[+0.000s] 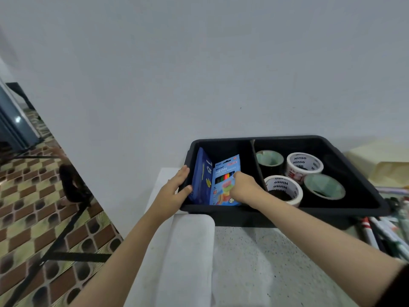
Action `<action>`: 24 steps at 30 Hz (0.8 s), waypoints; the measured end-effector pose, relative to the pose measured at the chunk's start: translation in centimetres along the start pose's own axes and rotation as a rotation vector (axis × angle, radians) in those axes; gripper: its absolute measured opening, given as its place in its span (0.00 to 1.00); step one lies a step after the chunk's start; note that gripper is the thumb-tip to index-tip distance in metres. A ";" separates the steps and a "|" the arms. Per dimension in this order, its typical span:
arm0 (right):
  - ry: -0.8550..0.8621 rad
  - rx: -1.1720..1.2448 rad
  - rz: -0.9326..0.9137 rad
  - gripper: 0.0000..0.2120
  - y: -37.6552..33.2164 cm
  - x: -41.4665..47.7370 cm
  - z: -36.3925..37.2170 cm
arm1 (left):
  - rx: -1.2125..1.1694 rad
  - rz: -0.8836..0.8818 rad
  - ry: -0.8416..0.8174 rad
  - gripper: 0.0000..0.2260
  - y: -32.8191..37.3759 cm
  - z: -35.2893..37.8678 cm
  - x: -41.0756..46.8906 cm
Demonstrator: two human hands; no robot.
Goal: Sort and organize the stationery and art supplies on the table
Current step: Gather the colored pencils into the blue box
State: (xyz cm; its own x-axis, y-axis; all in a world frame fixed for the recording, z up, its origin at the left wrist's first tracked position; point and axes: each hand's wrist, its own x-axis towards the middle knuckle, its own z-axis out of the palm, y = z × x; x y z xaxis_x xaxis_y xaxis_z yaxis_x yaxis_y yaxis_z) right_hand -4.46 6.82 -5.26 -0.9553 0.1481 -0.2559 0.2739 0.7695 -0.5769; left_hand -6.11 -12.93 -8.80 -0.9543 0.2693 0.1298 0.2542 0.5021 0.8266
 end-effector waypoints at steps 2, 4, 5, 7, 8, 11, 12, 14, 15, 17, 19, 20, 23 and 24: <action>0.020 -0.137 -0.012 0.16 0.2 0.2 0.0 | -0.007 0.009 -0.004 0.23 -0.2 0.0 0.1; 0.030 -0.251 -0.029 0.13 0.5 0.4 0.2 | -0.002 0.017 -0.010 0.23 -0.3 0.0 0.1; 0.025 -0.290 -0.045 0.12 0.6 0.6 0.3 | -0.005 0.020 -0.010 0.23 -0.4 0.1 0.2; -0.024 -0.340 -0.074 0.13 0.4 0.7 0.5 | -0.020 0.022 -0.006 0.23 -0.4 0.1 0.1; -0.091 -0.378 -0.079 0.15 0.3 0.8 0.5 | -0.025 0.024 -0.002 0.23 -0.4 0.1 0.1; -0.316 -0.525 -0.065 0.22 0.2 1.1 0.5 | -0.035 0.026 0.009 0.23 -0.5 0.3 0.1; -0.346 -0.546 -0.063 0.22 0.1 1.2 0.4 | -0.037 0.026 0.013 0.22 -0.6 0.3 0.1; -0.359 -0.596 -0.070 0.23 0.0 1.5 0.4 | -0.037 0.029 0.023 0.22 -0.7 0.4 0.2; -0.351 -0.622 -0.070 0.23 -0.1 1.6 0.5 | -0.034 0.029 0.026 0.22 -0.6 0.5 0.2; -0.314 -0.666 -0.075 0.22 -0.3 1.9 0.7 | -0.026 0.025 0.027 0.22 -0.6 0.5 0.2; -0.274 -0.675 -0.085 0.19 -0.1 2.0 0.7 | -0.020 0.021 0.028 0.22 -0.6 0.5 0.2; -0.258 -0.680 -0.102 0.18 0.0 1.9 0.6 | -0.018 0.019 0.030 0.22 -0.6 0.5 0.2; -0.229 -0.691 -0.132 0.17 0.4 1.6 0.4 | -0.011 0.018 0.036 0.23 -0.5 0.5 0.1; -0.219 -0.690 -0.131 0.16 0.6 1.7 0.4 | -0.004 0.017 0.036 0.22 -0.4 0.5 0.1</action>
State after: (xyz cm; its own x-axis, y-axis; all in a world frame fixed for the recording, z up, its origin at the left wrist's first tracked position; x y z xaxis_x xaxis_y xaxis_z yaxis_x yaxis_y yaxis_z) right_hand -5.86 7.22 -6.36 -0.9114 -0.0436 -0.4092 -0.0423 0.9990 -0.0124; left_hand -6.23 -12.74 -9.41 -0.9548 0.2481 0.1637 0.2702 0.4946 0.8261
